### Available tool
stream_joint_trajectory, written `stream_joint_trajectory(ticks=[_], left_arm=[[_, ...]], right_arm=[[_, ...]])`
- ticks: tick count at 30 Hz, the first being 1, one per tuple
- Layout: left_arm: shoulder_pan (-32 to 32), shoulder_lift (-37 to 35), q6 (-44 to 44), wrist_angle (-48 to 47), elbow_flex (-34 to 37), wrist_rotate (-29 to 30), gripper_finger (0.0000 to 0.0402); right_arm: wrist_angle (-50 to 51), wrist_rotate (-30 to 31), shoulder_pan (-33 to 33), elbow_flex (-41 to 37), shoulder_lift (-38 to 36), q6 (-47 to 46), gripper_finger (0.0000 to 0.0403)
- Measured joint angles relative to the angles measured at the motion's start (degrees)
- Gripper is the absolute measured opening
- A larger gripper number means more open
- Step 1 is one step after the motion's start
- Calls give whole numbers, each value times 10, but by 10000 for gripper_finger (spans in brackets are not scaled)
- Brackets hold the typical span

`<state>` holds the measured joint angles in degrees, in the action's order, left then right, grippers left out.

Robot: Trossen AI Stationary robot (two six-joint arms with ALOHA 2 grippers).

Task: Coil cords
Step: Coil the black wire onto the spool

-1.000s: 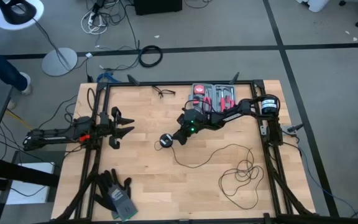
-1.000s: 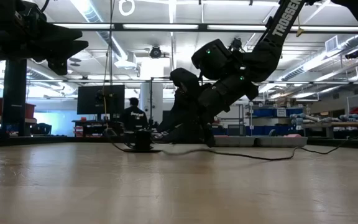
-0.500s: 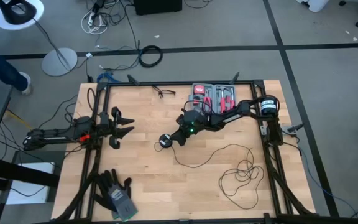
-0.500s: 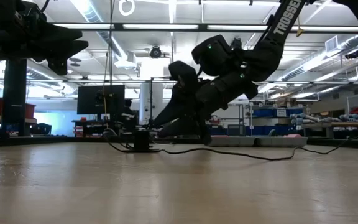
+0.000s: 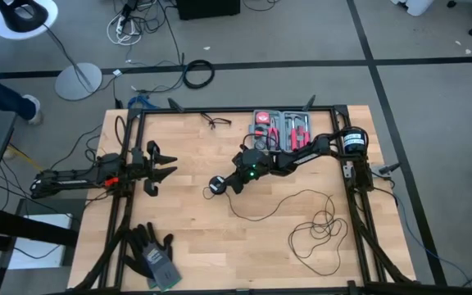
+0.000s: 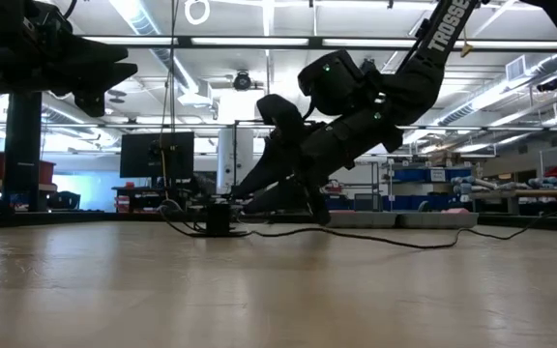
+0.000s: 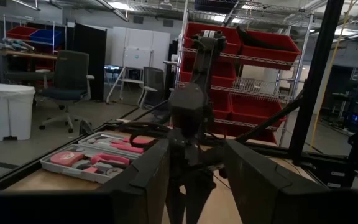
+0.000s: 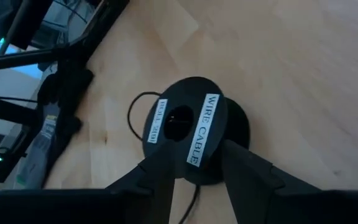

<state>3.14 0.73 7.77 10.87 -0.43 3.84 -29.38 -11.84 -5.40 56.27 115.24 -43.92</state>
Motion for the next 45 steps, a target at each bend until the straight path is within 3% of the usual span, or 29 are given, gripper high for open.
stream_joint_trajectory(ticks=[15, 37, 41, 45], left_arm=[[0, 0, 0, 0, 0, 0, 158], [0, 0, 0, 0, 0, 0, 158], [0, 0, 0, 0, 0, 0, 158], [0, 0, 0, 0, 0, 0, 158]], right_arm=[[-9, 13, 1, 0, 0, -55, 127], [5, 47, 13, 0, 0, -69, 85], [5, 61, 18, 0, 0, -52, 70], [5, 62, 18, 0, 0, -32, 27]])
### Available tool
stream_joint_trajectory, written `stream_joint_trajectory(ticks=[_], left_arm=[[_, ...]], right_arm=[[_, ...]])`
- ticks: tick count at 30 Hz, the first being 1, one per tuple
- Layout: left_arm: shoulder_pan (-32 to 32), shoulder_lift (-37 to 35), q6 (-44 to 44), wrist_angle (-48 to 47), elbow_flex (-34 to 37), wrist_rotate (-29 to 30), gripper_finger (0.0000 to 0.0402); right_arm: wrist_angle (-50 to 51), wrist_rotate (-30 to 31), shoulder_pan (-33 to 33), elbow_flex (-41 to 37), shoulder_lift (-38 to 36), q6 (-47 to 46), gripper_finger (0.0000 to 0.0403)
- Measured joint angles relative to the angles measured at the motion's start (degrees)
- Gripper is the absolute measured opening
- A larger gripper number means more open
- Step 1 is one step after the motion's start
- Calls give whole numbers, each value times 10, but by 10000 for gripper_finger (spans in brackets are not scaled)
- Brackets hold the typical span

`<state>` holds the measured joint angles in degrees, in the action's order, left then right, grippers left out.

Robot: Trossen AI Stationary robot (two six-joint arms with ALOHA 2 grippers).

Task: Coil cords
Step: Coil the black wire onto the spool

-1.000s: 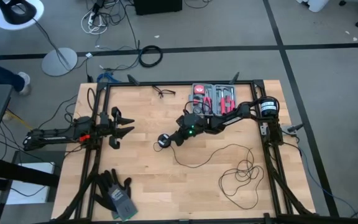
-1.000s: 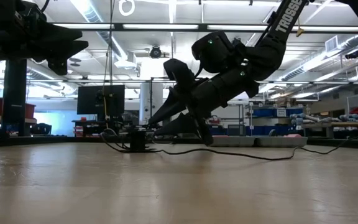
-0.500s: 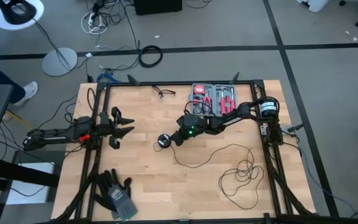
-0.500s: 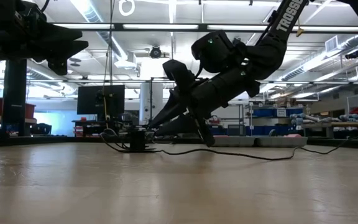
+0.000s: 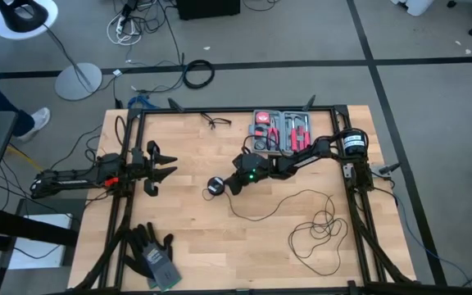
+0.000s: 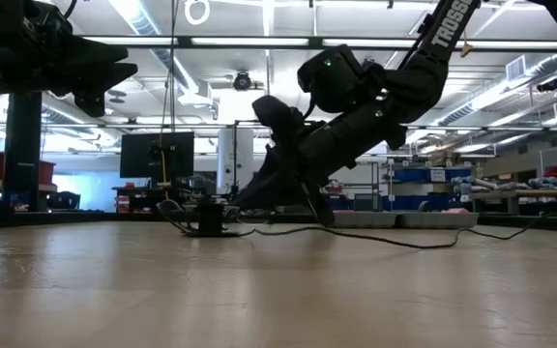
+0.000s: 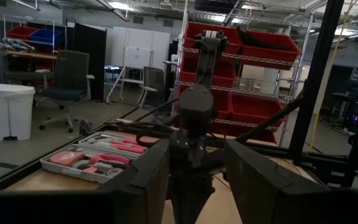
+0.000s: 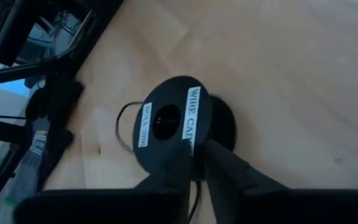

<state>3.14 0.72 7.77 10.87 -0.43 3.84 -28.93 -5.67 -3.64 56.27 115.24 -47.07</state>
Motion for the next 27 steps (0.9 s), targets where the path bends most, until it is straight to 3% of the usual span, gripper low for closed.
stream_joint_trajectory(ticks=[3, 11, 17, 21, 27], left_arm=[[0, 0, 0, 0, 0, 0, 158], [0, 0, 0, 0, 0, 0, 158], [0, 0, 0, 0, 0, 0, 158], [0, 0, 0, 0, 0, 0, 158], [0, 0, 0, 0, 0, 0, 158]], right_arm=[[-1, 3, 1, 0, 0, 24, 5], [-1, -3, 1, 0, -1, 56, 1], [31, -40, -11, 0, -13, 72, 1], [160, -13, -26, 0, -75, 117, 1], [375, 100, -31, 0, -232, 188, 1]])
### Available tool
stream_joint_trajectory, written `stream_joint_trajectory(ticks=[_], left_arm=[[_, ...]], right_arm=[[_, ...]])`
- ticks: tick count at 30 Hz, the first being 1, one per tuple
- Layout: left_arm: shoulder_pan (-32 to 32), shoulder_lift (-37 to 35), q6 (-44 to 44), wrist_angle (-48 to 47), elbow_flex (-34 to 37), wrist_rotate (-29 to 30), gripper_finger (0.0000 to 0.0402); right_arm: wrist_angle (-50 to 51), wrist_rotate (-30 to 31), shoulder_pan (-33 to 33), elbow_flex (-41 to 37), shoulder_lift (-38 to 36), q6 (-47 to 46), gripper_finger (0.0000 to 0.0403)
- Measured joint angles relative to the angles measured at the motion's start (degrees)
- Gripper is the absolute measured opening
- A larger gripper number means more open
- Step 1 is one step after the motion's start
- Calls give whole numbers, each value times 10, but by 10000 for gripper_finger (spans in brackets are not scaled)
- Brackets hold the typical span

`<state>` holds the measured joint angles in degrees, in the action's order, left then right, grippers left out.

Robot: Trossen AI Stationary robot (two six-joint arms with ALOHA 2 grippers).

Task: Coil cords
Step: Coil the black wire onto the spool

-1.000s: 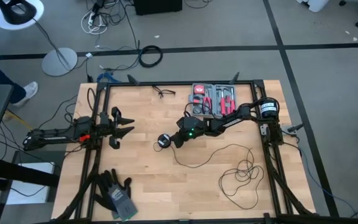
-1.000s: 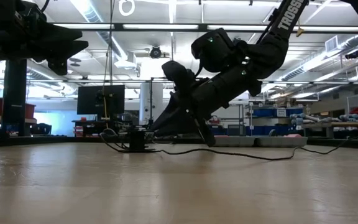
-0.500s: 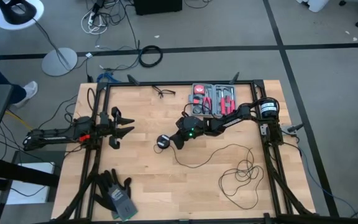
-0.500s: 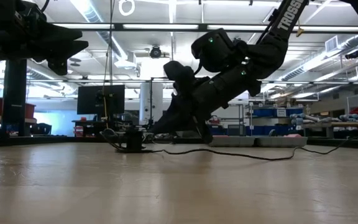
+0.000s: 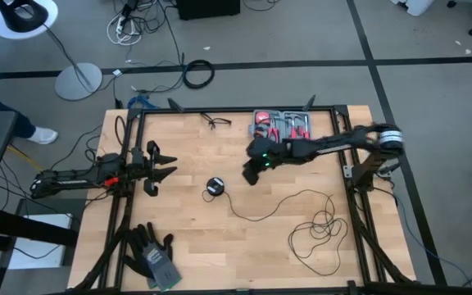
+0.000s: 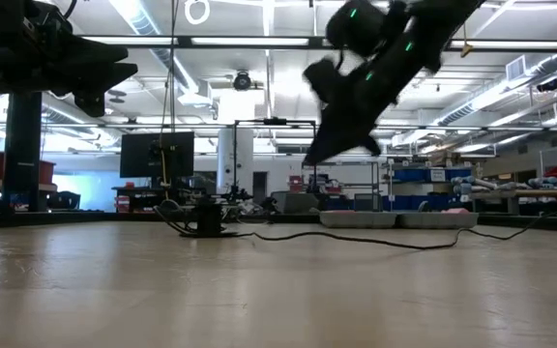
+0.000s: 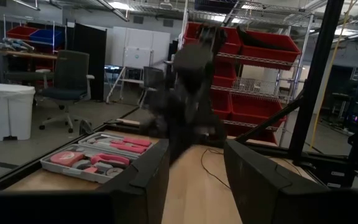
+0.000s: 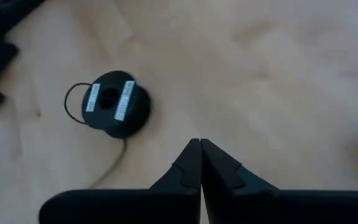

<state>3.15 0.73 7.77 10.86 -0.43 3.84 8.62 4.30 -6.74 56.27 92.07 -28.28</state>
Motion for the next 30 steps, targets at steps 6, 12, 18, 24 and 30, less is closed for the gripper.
stream_joint_trajectory(ticks=[6, 12, 18, 24, 30], left_arm=[[0, 0, 0, 0, 0, 0, 158], [0, 0, 0, 0, 0, 0, 158], [0, 0, 0, 0, 0, 0, 158], [0, 0, 0, 0, 0, 0, 158], [0, 0, 0, 0, 0, 0, 158]], right_arm=[[189, 138, 34, 0, -148, 15, 2], [357, 220, 109, 0, -260, -27, 4], [435, 309, 230, -47, -347, -134, 2], [234, 396, 322, -207, -376, -249, 8], [-300, 394, 308, -391, -286, -206, 18]])
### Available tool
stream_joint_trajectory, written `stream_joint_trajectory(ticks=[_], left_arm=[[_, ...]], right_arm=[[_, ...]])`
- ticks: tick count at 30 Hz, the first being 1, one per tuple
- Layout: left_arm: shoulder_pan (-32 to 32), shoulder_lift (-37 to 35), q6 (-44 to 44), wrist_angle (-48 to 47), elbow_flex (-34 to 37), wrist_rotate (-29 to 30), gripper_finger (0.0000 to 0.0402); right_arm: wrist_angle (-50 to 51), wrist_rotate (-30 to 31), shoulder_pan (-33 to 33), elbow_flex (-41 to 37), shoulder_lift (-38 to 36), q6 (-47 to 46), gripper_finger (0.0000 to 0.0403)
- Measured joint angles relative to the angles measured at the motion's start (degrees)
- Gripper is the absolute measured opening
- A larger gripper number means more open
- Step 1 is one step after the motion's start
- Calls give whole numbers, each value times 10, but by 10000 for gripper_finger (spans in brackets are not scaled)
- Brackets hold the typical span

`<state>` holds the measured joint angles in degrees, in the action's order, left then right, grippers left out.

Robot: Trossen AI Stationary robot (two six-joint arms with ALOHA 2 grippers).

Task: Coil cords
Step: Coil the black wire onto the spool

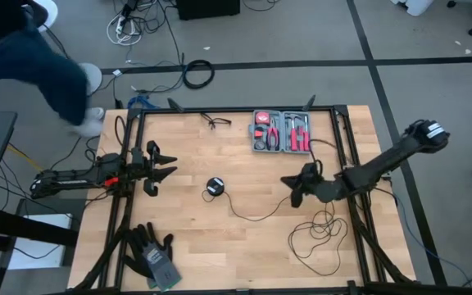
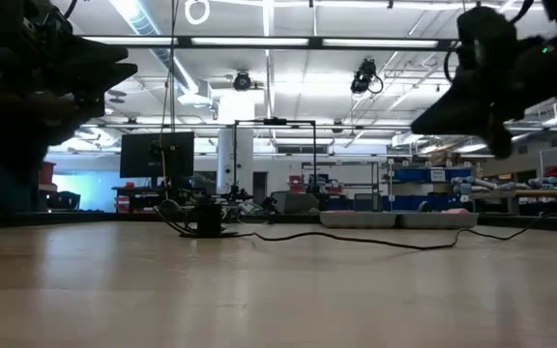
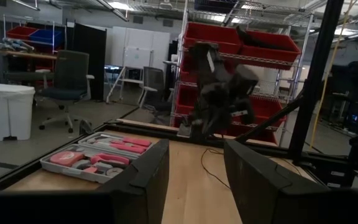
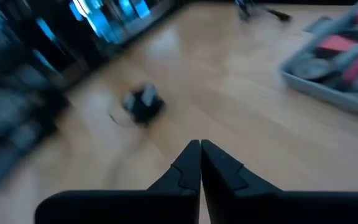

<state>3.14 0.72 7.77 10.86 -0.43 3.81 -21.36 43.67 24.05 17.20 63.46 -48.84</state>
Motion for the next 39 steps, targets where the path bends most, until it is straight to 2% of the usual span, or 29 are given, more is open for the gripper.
stream_joint_trajectory(ticks=[2, 5, 10, 15, 17, 21, 26, 31, 35, 39], left_arm=[[0, 0, 0, 0, 0, 0, 158], [0, 0, 0, 0, 0, 0, 158], [0, 0, 0, 0, 0, 0, 158], [0, 0, 0, 0, 0, 0, 158], [0, 0, 0, 0, 0, 0, 158], [0, 0, 0, 0, 0, 0, 158], [0, 0, 0, 0, 0, 0, 158], [0, 0, 0, 0, 0, 0, 158], [0, 0, 0, 1, 0, 0, 158], [0, 0, 0, 1, 0, 0, 158]], right_arm=[[-139, -23, -20, -26, 54, 22, 34], [-223, -77, -60, -18, 143, 32, 70], [-231, -162, -122, 78, 284, 57, 144], [-233, -285, -181, 171, 368, 83, 210], [-225, -340, -203, 202, 397, 65, 231], [-198, -409, -239, 263, 463, 36, 254], [-199, -497, -261, 352, 526, 40, 251], [-119, -515, -272, 417, 558, 57, 227], [-92, -536, -273, 457, 578, 85, 187], [-76, -575, -273, 509, 600, 114, 124]])
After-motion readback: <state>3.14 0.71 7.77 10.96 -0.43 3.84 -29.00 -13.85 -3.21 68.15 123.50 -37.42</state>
